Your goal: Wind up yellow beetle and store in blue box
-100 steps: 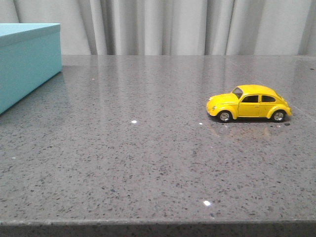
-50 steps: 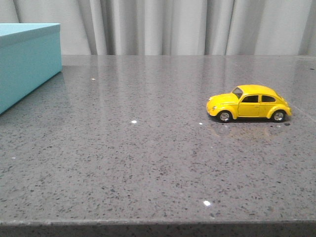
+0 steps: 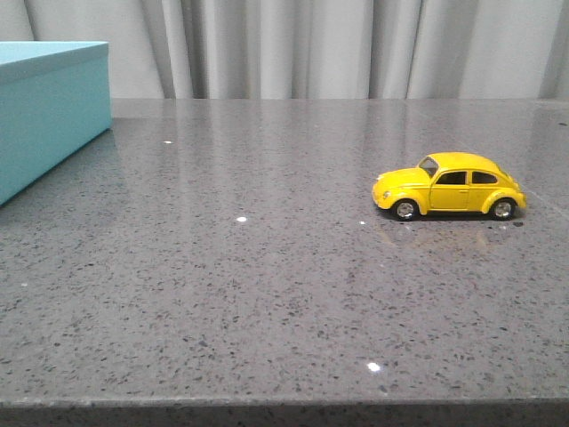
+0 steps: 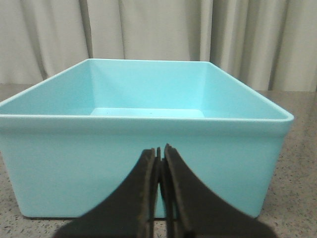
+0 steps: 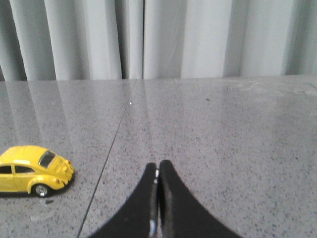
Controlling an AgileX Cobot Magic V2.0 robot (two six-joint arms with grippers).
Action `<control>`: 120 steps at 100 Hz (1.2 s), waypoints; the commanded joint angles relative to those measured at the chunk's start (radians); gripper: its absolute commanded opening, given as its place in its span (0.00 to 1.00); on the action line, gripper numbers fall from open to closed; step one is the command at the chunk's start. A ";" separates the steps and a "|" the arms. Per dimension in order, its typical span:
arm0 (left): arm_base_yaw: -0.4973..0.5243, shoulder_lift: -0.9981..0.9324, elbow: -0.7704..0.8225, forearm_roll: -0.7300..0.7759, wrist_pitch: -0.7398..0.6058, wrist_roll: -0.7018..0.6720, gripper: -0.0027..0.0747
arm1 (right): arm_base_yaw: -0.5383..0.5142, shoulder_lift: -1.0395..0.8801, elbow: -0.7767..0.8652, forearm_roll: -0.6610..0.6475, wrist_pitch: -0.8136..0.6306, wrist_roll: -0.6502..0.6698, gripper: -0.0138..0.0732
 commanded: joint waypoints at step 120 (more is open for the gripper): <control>-0.008 0.336 -0.370 0.003 -0.049 -0.002 0.68 | 0.001 0.365 -0.504 0.024 0.234 -0.006 0.60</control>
